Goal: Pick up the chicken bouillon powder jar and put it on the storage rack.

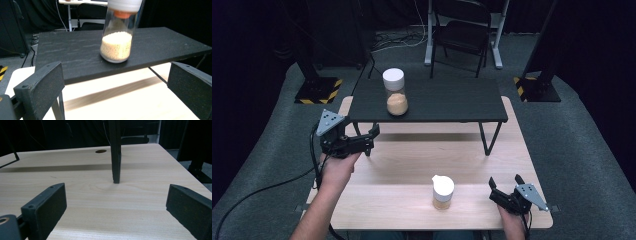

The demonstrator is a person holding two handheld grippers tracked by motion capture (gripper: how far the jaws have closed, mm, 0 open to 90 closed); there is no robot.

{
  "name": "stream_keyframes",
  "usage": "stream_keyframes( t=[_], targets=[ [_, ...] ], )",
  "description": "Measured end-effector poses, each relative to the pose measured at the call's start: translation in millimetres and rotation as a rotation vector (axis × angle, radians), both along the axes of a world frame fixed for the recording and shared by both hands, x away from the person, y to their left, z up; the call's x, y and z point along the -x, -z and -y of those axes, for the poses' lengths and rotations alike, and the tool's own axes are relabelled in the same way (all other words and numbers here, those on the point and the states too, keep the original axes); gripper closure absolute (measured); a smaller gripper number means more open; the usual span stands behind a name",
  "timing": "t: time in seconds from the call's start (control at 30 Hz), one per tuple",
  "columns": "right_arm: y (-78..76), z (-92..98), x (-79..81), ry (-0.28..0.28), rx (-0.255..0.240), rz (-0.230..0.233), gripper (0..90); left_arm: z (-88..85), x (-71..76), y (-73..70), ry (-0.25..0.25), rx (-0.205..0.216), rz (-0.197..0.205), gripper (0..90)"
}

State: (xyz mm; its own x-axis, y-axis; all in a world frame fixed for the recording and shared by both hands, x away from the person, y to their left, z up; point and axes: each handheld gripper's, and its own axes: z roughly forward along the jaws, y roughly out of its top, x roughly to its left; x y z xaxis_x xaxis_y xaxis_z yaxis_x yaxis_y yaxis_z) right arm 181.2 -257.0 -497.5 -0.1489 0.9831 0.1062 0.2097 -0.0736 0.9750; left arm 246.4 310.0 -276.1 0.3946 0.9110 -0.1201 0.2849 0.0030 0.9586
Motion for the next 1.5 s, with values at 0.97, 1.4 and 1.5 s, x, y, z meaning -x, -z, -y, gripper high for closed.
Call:
stream_keyframes(
  t=[0.97, 1.4, 1.5],
  targets=[
    [-0.3, 1.2, -0.6, -0.009, 0.001, -0.002, 1.9, -33.6, 12.7, 108.6, 0.074, -0.017, 0.041, 0.3],
    [-1.9, -2.1, -1.5, 0.009, 0.004, -0.011, 2.0, -42.0, 17.4, 140.2, 0.1, -0.031, 0.034, 0.0],
    [-1.9, -2.0, -1.5, 0.007, 0.006, -0.011, 2.0, -42.3, 18.3, 149.0, 0.089, -0.024, 0.025, 0.0]
  ],
)
